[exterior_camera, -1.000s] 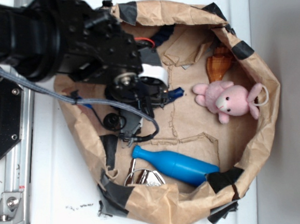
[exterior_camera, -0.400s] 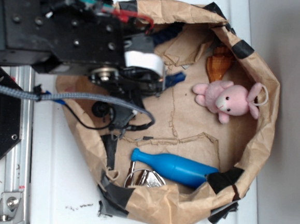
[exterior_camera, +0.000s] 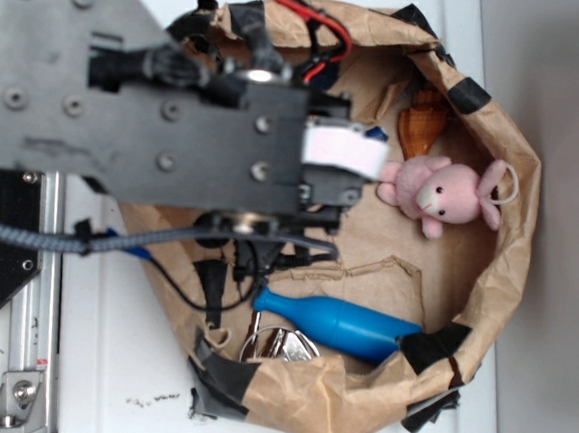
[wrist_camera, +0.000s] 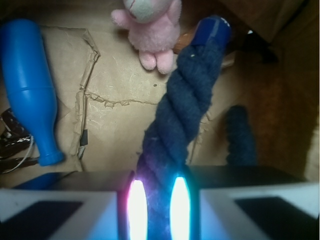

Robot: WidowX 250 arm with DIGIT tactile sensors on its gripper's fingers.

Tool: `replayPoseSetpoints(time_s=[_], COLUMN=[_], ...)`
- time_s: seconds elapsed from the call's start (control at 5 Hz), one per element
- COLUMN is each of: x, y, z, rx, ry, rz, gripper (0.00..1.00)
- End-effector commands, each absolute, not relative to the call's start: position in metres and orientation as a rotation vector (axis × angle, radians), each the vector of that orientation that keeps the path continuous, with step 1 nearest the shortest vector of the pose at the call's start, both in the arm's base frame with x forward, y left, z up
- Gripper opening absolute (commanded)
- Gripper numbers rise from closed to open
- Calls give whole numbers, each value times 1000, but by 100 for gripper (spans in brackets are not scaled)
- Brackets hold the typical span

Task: Grab the blue rope.

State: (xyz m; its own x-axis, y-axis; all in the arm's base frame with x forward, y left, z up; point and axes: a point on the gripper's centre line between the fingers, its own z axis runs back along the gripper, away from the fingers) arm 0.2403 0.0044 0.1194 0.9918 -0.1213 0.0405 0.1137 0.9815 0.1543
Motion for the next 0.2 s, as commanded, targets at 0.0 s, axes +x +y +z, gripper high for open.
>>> replayPoseSetpoints(time_s=[0.0], x=[240], y=[-7], z=[154], rx=[113], ry=[-135], rz=[-127], gripper=[0])
